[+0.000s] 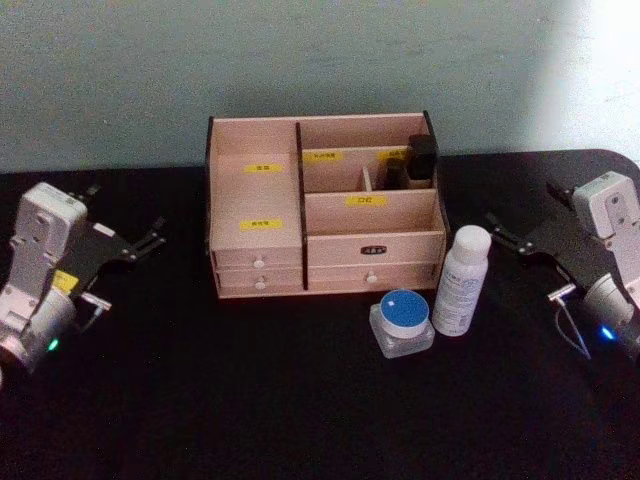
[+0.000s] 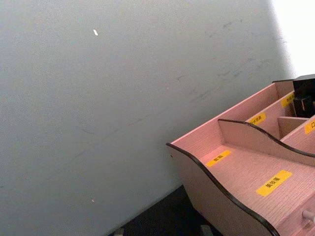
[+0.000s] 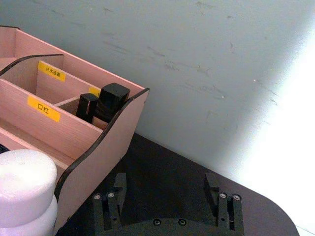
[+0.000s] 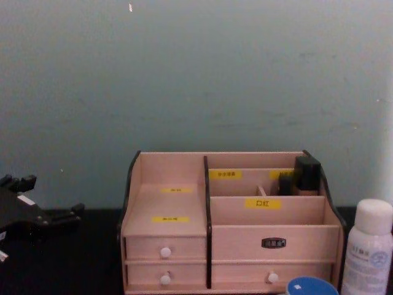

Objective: Pick up the facial cleanser and watermelon frost from the table and place them into the tiered storage box.

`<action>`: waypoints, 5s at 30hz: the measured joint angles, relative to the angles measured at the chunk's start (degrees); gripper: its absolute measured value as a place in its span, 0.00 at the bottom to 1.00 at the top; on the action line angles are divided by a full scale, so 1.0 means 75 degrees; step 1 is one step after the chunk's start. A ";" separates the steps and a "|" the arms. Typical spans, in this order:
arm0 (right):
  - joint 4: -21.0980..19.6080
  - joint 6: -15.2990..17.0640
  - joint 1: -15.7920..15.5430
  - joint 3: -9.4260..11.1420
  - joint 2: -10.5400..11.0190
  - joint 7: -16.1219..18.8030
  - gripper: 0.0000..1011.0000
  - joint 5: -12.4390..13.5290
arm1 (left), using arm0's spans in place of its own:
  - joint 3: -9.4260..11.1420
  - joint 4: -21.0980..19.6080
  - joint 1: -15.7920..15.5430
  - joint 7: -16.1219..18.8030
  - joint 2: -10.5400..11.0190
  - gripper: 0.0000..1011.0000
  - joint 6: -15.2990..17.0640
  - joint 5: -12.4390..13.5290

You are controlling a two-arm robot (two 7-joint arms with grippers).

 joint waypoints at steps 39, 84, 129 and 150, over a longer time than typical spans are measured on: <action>0.0000 0.0000 0.0000 0.0000 0.0000 0.0000 0.99 0.0000 | 0.0000 0.0000 0.0000 0.0000 0.0000 0.99 0.0000 0.0000; -0.1701 0.0861 -0.1613 0.1025 0.0762 0.0898 0.99 0.0762 | 0.0000 0.0000 0.0000 -0.0001 0.0000 0.99 0.0000 0.0000; -0.1865 0.1607 -0.1863 0.1429 -0.0120 0.2691 0.99 0.1599 | 0.0000 0.0000 0.0000 -0.0001 0.0000 0.99 0.0000 0.0000; -0.1371 0.1739 -0.1309 0.1313 -0.0668 0.2950 0.99 0.1069 | 0.0000 0.0000 0.0000 0.0000 0.0000 0.99 0.0000 0.0000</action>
